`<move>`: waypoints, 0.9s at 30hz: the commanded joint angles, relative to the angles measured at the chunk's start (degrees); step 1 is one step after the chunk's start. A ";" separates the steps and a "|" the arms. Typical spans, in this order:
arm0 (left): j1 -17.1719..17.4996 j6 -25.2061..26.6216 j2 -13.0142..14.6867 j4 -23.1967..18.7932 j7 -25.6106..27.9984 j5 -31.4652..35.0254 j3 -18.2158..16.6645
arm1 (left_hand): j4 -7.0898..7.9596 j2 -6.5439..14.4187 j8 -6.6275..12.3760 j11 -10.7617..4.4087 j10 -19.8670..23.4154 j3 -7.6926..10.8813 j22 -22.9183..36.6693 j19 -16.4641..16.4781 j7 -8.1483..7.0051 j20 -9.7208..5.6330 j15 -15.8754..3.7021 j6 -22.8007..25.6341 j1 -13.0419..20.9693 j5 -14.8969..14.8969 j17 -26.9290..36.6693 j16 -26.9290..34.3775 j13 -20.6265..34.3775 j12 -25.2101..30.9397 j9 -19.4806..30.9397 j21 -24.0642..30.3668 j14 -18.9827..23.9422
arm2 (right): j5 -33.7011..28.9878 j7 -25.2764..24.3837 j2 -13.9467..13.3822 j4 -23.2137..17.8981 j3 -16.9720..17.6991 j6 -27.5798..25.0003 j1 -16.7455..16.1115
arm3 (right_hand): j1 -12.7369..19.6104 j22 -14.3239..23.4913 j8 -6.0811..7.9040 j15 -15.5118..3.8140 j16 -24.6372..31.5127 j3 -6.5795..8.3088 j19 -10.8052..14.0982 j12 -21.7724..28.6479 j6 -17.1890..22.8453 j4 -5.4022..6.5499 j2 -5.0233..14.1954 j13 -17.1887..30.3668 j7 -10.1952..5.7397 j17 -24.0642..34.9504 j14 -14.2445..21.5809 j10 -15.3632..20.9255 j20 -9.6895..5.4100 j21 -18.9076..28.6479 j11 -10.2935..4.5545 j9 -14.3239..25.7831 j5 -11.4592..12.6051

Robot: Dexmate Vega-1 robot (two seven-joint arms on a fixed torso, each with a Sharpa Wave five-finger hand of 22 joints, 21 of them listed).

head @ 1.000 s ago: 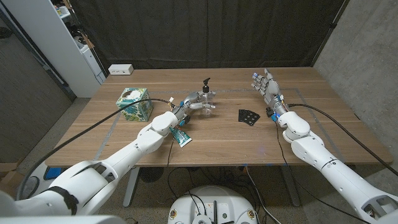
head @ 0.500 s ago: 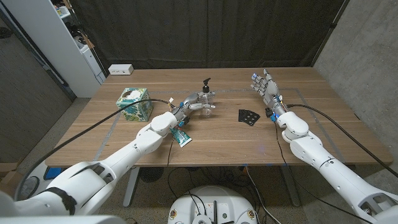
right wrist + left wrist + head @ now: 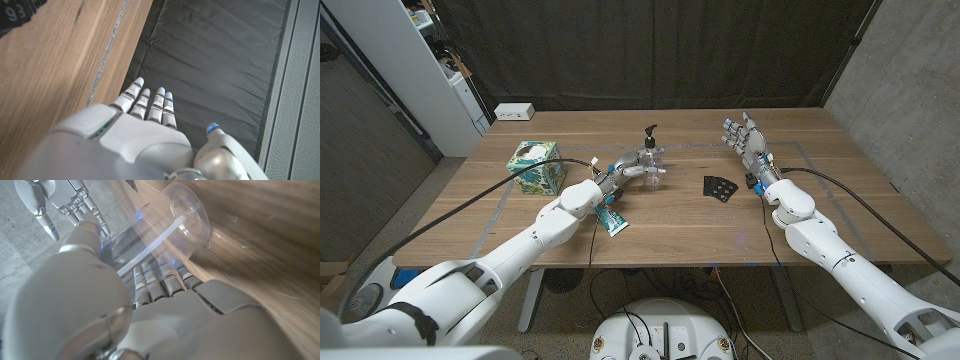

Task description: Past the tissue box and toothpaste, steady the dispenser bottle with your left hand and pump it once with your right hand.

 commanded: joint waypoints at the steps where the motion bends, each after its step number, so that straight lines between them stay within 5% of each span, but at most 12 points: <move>1: 0.39 0.57 0.80 -1.36 -0.06 -0.01 -0.24 | 0.05 -1.10 -0.80 0.29 -1.09 -0.19 0.07 0.23 0.12 0.01 -6.70 -0.78 0.21 0.46 0.04 -0.19 -0.24 -0.09 -0.04 -0.69 -0.94 | -0.28 -0.12 -0.01 0.07 -0.35 -0.46 0.15 | 0.52 0.14 0.26 -0.01 0.12 0.39 0.31 0.30 0.21 -0.27 2.18 0.01 -0.39 0.11 0.49 0.42 -1.36 -0.18 0.34 0.08 0.37; 9: 0.47 1.09 1.52 -2.19 -0.29 0.30 -0.20 | 0.12 -1.35 -2.31 0.97 -2.81 -0.28 0.09 0.33 -0.24 0.19 -6.22 -2.47 0.05 0.65 0.03 -0.16 -0.90 -0.23 -0.06 -1.75 -2.37 | -0.41 -0.11 0.18 0.36 -0.55 -0.38 0.31 | 0.53 0.14 0.31 -0.03 0.10 0.45 0.33 0.31 0.33 -0.30 2.19 0.01 -0.33 0.13 0.51 0.42 -1.38 -0.19 0.27 0.08 0.36; 27: 0.32 1.19 1.62 -1.88 -0.40 0.50 -0.13 | 0.04 -1.35 -2.56 0.39 -2.82 -0.15 0.11 1.42 -0.25 -0.08 -6.56 -1.32 0.32 0.86 0.01 0.17 -1.57 0.24 -0.04 -2.49 -2.54 | -0.67 -0.57 0.52 0.64 -0.63 -0.05 0.34 | 0.48 0.14 0.33 0.02 0.09 0.50 0.34 0.34 0.42 -0.30 2.15 0.01 -0.44 0.22 0.51 0.47 -1.31 -0.22 0.18 0.08 0.32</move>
